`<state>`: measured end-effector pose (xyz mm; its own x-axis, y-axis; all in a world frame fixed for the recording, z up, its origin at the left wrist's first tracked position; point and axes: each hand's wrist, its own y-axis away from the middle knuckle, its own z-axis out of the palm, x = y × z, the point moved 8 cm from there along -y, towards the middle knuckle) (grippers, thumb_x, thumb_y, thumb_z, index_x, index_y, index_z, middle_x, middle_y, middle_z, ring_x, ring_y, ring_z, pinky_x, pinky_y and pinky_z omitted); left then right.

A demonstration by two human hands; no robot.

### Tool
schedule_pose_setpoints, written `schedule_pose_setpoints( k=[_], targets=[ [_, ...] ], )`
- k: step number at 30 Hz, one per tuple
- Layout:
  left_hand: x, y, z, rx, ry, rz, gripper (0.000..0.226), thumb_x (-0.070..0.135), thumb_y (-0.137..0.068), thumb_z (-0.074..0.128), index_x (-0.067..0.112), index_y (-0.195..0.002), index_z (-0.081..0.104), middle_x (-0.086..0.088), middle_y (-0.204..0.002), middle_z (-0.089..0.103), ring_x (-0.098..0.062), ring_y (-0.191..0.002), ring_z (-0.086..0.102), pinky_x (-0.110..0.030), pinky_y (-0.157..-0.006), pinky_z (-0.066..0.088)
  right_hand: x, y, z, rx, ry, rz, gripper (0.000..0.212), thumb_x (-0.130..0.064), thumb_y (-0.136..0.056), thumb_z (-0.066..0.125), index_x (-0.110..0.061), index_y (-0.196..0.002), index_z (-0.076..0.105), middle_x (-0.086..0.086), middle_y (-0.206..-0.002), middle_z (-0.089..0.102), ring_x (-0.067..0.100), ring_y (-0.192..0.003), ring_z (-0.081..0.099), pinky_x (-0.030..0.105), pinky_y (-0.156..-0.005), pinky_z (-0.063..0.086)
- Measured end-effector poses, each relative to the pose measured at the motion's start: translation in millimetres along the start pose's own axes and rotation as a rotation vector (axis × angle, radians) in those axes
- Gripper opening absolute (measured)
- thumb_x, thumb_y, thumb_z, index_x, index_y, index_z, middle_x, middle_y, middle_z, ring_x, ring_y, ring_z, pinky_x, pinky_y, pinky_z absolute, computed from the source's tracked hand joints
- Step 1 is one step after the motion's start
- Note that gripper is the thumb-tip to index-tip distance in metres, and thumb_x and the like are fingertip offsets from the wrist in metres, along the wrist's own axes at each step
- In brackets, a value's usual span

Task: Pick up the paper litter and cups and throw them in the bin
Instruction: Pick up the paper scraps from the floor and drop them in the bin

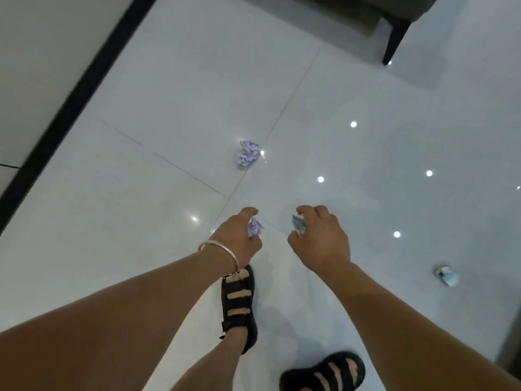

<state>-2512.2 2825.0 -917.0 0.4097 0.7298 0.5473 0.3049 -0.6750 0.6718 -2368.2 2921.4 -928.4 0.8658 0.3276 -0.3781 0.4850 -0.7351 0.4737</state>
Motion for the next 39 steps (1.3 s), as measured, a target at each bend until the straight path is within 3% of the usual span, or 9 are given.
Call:
schedule_pose_setpoints(
  k=[4,8,11,14,18,20,28,36,39],
  targets=[
    [44.4,53.4,-78.4,0.110,0.045,0.032,0.036,0.012,-0.088,0.058,0.017,-0.122,0.050,0.018,-0.093,0.057,-0.003,-0.079,0.053,0.001,-0.062,0.034,-54.2,33.4,-83.2,-0.012,0.040,-0.069,0.053,-0.035,-0.089,0.055,-0.025,-0.140,0.043,0.000,-0.131,0.047,0.020,-0.114,0.046,0.028,-0.080,0.042],
    [74.6,120.7,-141.8,0.210,0.074,0.039,0.031,0.012,-0.087,0.059,0.015,-0.116,0.052,0.013,-0.096,0.061,-0.006,-0.083,0.057,0.000,-0.067,0.036,-105.1,74.4,-160.0,0.013,0.060,-0.128,0.052,-0.039,-0.090,0.052,-0.029,-0.140,0.041,-0.005,-0.132,0.045,0.017,-0.115,0.045,0.023,-0.080,0.040],
    [90.9,181.0,-177.3,0.281,0.104,0.042,0.031,0.010,-0.087,0.059,0.013,-0.116,0.052,0.005,-0.104,0.065,-0.012,-0.093,0.060,-0.011,-0.079,0.039,-144.6,110.8,-209.4,0.033,0.052,-0.195,0.053,-0.038,-0.090,0.053,-0.028,-0.140,0.041,-0.004,-0.133,0.045,0.017,-0.116,0.045,0.025,-0.084,0.042],
    [101.3,251.9,-202.6,0.376,0.148,0.014,0.031,0.013,-0.086,0.059,0.016,-0.116,0.052,0.009,-0.101,0.063,-0.010,-0.089,0.058,-0.005,-0.070,0.037,-185.1,156.6,-249.1,0.040,0.077,-0.281,0.054,-0.037,-0.089,0.054,-0.027,-0.140,0.042,-0.002,-0.133,0.046,0.019,-0.117,0.046,0.029,-0.085,0.044],
    [101.9,352.2,-219.5,0.480,0.219,-0.048,0.034,0.016,-0.086,0.060,0.017,-0.119,0.051,0.013,-0.093,0.059,-0.008,-0.085,0.056,-0.009,-0.070,0.037,-241.2,226.0,-281.5,-0.006,0.132,-0.400,0.054,-0.036,-0.087,0.055,-0.026,-0.139,0.042,0.000,-0.134,0.046,0.021,-0.117,0.047,0.030,-0.084,0.042],
    [97.3,403.2,-227.8,0.546,0.243,-0.077,0.032,0.015,-0.086,0.060,0.018,-0.116,0.052,0.019,-0.084,0.055,-0.001,-0.075,0.053,0.000,-0.059,0.033,-272.2,261.6,-289.4,-0.030,0.173,-0.476,0.054,-0.036,-0.087,0.056,-0.025,-0.138,0.043,0.001,-0.133,0.046,0.022,-0.117,0.048,0.031,-0.086,0.043],
    [14.8,599.3,-249.3,0.802,0.373,-0.282,0.023,0.016,-0.085,0.057,0.021,-0.107,0.051,0.019,-0.085,0.057,0.002,-0.071,0.053,0.000,-0.054,0.032,-398.2,398.8,-260.6,-0.131,0.361,-0.825,0.053,-0.034,-0.088,0.055,-0.022,-0.139,0.042,0.004,-0.131,0.046,0.024,-0.112,0.050,0.031,-0.081,0.043],
    [-122.6,789.9,-205.2,1.041,0.522,-0.500,0.030,0.020,-0.084,0.057,0.019,-0.114,0.053,0.007,-0.104,0.066,-0.014,-0.087,0.060,-0.020,-0.074,0.042,-495.3,563.8,-157.6,-0.244,0.500,-1.132,0.055,-0.034,-0.087,0.056,-0.022,-0.139,0.042,0.003,-0.131,0.045,0.024,-0.114,0.049,0.031,-0.083,0.041],
    [-173.6,859.8,-174.8,1.111,0.568,-0.566,0.033,0.020,-0.084,0.057,0.017,-0.117,0.053,0.002,-0.107,0.066,-0.017,-0.087,0.058,-0.020,-0.075,0.041,-521.3,635.7,-112.4,-0.264,0.539,-1.231,0.053,-0.035,-0.086,0.057,-0.023,-0.137,0.044,0.002,-0.128,0.047,0.023,-0.112,0.049,0.031,-0.081,0.041]
  ],
)
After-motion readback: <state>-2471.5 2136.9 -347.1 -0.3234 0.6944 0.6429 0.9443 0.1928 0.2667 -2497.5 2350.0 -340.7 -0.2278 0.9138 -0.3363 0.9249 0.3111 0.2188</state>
